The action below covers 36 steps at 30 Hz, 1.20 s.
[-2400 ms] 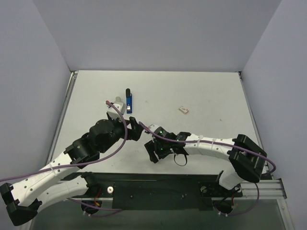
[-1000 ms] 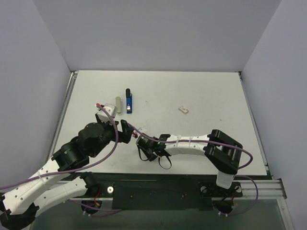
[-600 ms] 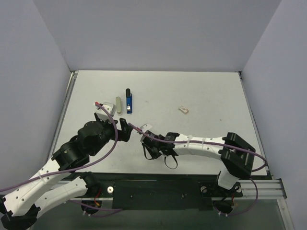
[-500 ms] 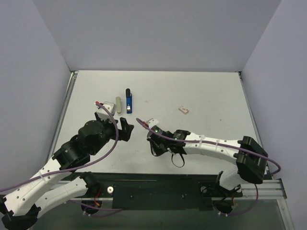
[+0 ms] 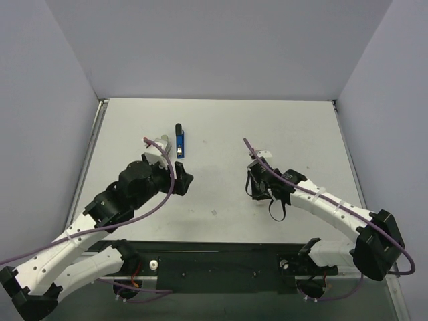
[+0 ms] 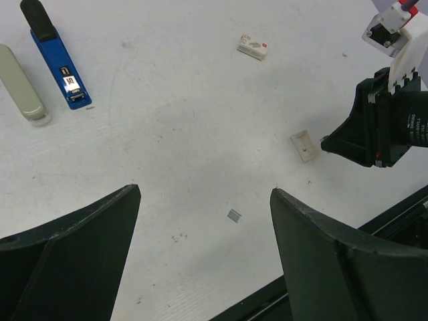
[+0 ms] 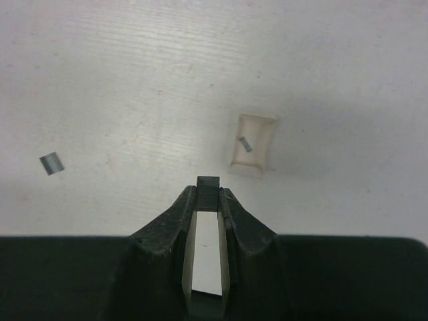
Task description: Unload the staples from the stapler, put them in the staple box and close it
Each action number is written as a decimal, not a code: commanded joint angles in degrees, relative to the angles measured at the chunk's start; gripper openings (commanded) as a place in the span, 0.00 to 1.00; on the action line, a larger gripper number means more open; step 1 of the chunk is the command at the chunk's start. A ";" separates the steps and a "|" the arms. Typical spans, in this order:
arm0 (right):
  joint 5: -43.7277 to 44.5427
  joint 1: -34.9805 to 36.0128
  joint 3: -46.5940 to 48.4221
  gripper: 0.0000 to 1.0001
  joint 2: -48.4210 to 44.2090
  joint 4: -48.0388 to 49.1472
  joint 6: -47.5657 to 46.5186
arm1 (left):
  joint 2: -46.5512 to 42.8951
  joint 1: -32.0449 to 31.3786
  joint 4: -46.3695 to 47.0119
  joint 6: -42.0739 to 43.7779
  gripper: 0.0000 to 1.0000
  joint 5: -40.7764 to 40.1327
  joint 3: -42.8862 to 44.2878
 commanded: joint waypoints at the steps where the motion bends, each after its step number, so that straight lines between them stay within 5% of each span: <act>1: 3.65 -3.14 -1.71 0.05 -0.19 -1.41 0.95 | 0.75 2.34 5.51 -1.70 0.90 7.46 -1.23; 15: 6.03 -6.13 -5.49 0.05 7.20 6.67 5.34 | 3.13 7.00 8.16 -4.08 0.90 15.21 -3.61; 36: 5.94 -7.89 -4.08 0.06 13.09 10.46 5.52 | 4.44 8.14 8.77 -4.34 0.90 15.92 -3.96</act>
